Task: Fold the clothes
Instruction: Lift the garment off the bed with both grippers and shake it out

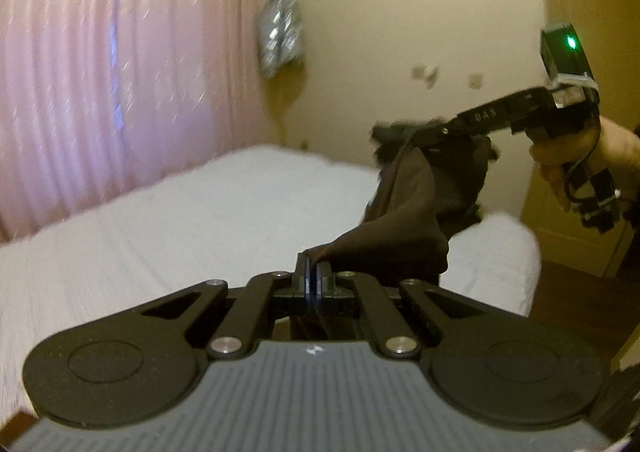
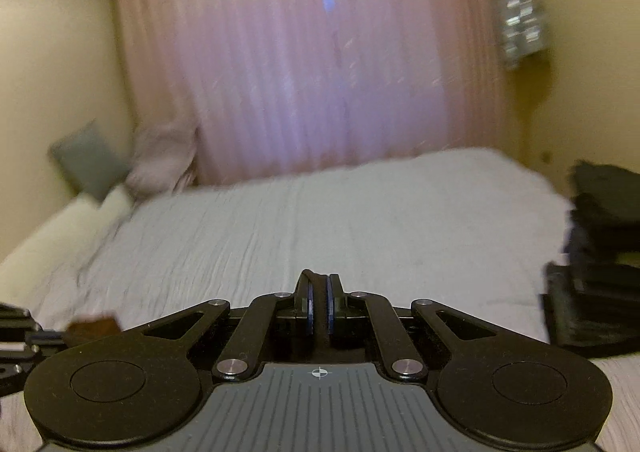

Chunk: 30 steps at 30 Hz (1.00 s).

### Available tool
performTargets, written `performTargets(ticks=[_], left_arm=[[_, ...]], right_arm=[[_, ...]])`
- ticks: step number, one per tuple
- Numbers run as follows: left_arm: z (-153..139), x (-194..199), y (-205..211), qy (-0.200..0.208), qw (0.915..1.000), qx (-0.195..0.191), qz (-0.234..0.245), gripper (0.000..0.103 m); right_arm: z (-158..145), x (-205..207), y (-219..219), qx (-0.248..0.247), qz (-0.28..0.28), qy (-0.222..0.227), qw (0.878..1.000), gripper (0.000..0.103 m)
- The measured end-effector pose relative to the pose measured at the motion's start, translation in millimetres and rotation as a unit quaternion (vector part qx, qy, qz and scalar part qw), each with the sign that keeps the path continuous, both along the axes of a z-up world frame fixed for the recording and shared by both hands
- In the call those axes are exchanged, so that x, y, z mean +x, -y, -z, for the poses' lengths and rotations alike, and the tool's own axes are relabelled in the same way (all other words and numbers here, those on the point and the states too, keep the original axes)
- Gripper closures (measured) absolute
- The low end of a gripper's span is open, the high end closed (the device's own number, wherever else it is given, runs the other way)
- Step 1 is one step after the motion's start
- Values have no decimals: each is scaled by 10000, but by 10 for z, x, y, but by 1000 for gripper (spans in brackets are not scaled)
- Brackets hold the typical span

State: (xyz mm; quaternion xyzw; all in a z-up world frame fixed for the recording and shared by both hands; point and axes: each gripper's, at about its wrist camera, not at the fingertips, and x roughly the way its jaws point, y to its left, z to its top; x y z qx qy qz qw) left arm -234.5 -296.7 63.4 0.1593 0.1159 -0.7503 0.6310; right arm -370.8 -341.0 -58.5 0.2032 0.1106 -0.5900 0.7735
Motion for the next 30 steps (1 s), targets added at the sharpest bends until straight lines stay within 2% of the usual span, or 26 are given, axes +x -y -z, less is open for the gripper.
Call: performTargets(ticks=[4, 11, 14, 17, 20, 21, 24, 26, 27, 30], left_arm=[[-384, 112, -207, 98, 9981, -586, 173, 102], [-1033, 478, -523, 66, 9902, -1393, 118, 102], [-1177, 611, -501, 22, 9898, -1423, 1, 102], [-1306, 744, -471, -13, 9897, -1428, -127, 102], [-1059, 898, -193, 34, 9964, -723, -441, 102], [-865, 947, -12, 31, 9976, -400, -571, 102], [-187, 1057, 387, -148, 9955, 464, -817, 102], [347, 1075, 535, -239, 9884, 1083, -1038, 102], [581, 1103, 594, -329, 9827, 1391, -1177, 102], [1074, 1205, 686, -449, 9667, 2001, -1528, 102]], right_arm=[[-480, 75, -484, -760, 353, 57, 9965, 99], [-1270, 320, -1218, -2033, 361, 14, 9784, 102], [-1629, 494, -1235, -2495, 321, -6, 9678, 103], [-1833, 742, -1040, -2834, 283, -404, 9577, 103], [-1672, 705, -560, -2581, 111, -469, 9649, 103], [-1540, 671, -342, -2393, 43, -503, 9696, 103], [-817, 659, 357, -1525, -296, -489, 9866, 103], [-231, 604, 732, -536, -691, -262, 9958, 103], [58, 582, 842, -94, -866, -210, 9960, 103], [889, 623, 907, 991, -1479, -626, 9820, 103]])
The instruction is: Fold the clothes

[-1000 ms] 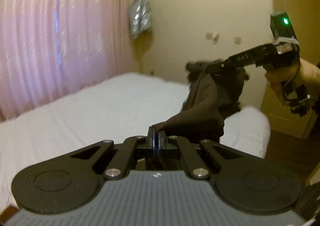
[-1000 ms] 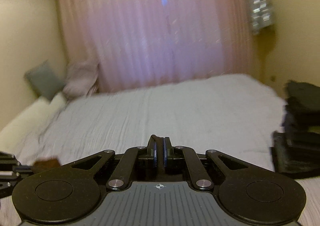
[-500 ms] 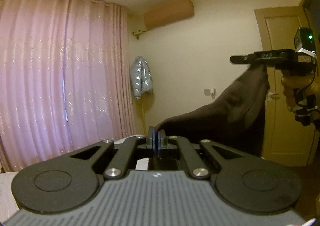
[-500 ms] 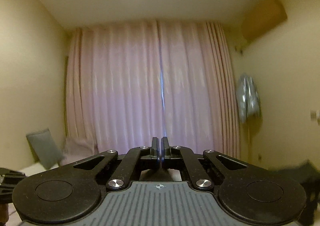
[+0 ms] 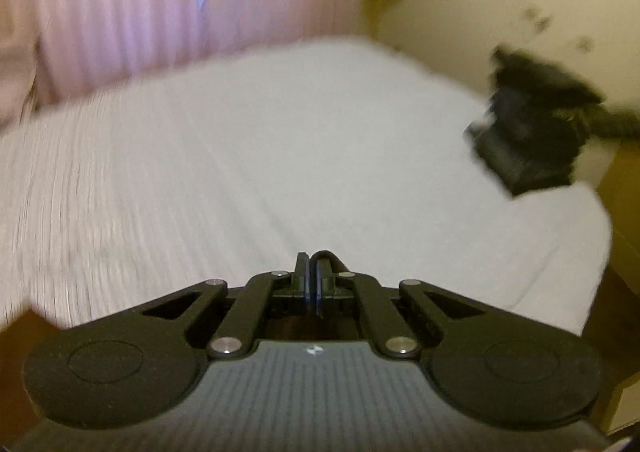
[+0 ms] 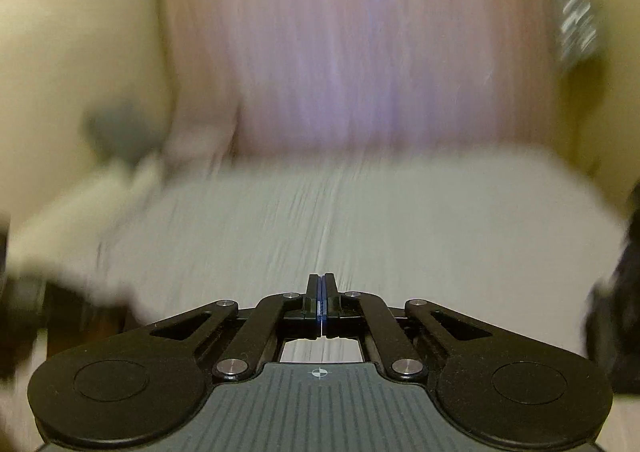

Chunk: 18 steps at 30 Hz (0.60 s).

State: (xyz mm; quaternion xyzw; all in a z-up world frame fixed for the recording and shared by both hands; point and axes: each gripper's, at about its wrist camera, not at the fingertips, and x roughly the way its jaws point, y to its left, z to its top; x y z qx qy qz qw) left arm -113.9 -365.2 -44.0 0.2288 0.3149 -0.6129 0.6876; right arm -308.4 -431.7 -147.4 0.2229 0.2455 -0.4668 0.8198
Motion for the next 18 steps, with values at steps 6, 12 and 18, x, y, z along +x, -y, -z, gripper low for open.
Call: performTargets(ticks=[6, 12, 18], left_arm=[[298, 257, 206, -112, 9985, 471, -274, 102], [318, 466, 428, 12, 9980, 623, -122, 102], [359, 591, 354, 196, 9968, 777, 67, 102]], right_arm=[[1126, 263, -425, 1304, -1051, -398, 9851, 20], [1919, 1019, -1018, 1498, -2266, -828, 9588, 20], [2628, 1490, -1349, 1027, -2756, -1800, 9387, 31]])
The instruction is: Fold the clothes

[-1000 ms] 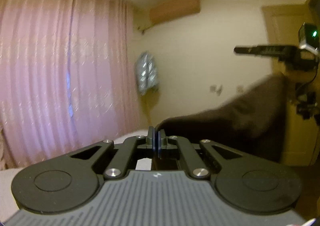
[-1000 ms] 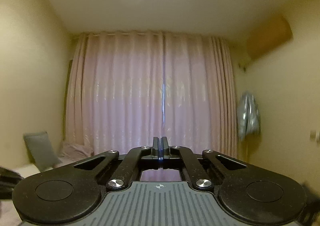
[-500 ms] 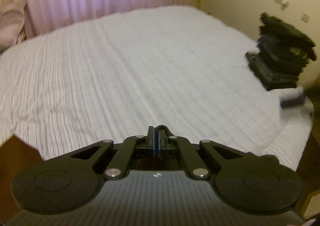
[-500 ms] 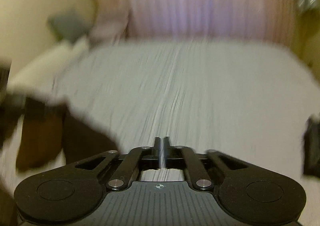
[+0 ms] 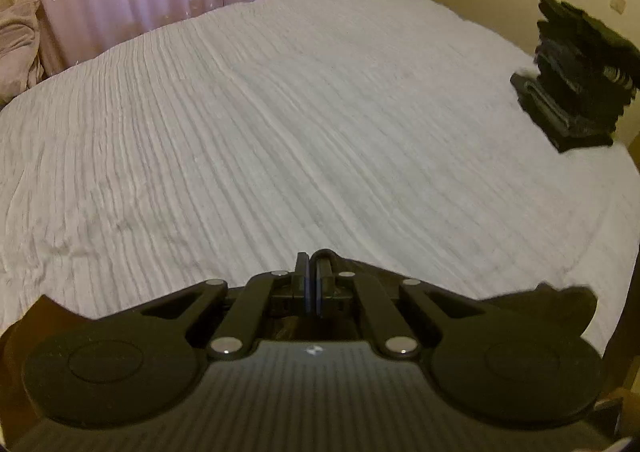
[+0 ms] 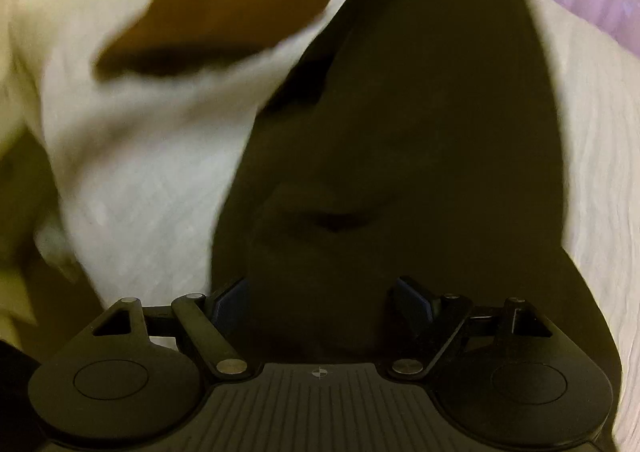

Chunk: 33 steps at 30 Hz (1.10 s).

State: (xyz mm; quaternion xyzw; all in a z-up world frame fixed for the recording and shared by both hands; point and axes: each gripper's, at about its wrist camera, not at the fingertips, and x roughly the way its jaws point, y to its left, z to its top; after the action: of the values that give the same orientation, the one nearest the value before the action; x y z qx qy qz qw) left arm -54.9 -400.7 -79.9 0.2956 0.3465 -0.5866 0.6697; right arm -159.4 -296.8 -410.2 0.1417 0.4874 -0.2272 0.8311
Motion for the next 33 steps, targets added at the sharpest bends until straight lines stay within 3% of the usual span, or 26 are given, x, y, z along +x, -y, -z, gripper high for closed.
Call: performTargets(ticks=[1, 2, 5, 7, 12, 16, 19, 22, 24, 25, 26, 27, 28, 33], left_arm=[[-4, 20, -46, -1, 10000, 40, 19, 102], [-11, 40, -94, -8, 10000, 74, 43, 102], [-84, 103, -248, -189, 9996, 21, 188, 102], [-154, 121, -300, -311, 9991, -30, 299, 102], [-431, 125, -72, -540, 9968, -368, 466, 102], [-563, 189, 485, -758, 9936, -746, 378, 102], [-482, 302, 1065, -790, 9937, -783, 130, 102], [-197, 550, 1589, -903, 9929, -499, -600, 97], [-76, 577, 1668, -754, 9935, -331, -782, 96], [-18, 584, 1694, -691, 9936, -253, -854, 95], [28, 549, 1639, -699, 9939, -202, -823, 87], [95, 504, 1556, -706, 9943, -106, -788, 74], [174, 451, 1466, -687, 9946, 27, -775, 69], [851, -49, 918, -982, 9858, 1030, -891, 62]], right_arm=[[63, 3, 20, -44, -10, -86, 10000, 82], [-51, -100, 69, -8, 206, 12, 9998, 102], [-525, -484, 237, 161, 1018, 438, 9937, 103], [-1012, -865, 375, 95, 1664, 733, 9833, 103], [-2315, -1962, 949, -887, 3059, 1085, 9417, 103], [-2816, -2505, 1702, -1622, 3383, 1191, 9192, 103], [-2773, -2567, 2477, -1853, 3331, 1095, 9180, 103], [-2279, -2501, 3337, -1495, 3514, 968, 9192, 102], [-2028, -2395, 3662, -1394, 3580, 810, 9197, 87], [-1909, -2341, 3812, -1356, 3607, 726, 9199, 52], [-1854, -2320, 3859, -1372, 3577, 748, 9207, 25], [-1775, -2290, 3812, -1329, 3517, 833, 9229, 24], [-1687, -2255, 3747, -1269, 3451, 927, 9253, 24], [-1035, -2174, 3271, -69, 3291, 900, 9400, 24]])
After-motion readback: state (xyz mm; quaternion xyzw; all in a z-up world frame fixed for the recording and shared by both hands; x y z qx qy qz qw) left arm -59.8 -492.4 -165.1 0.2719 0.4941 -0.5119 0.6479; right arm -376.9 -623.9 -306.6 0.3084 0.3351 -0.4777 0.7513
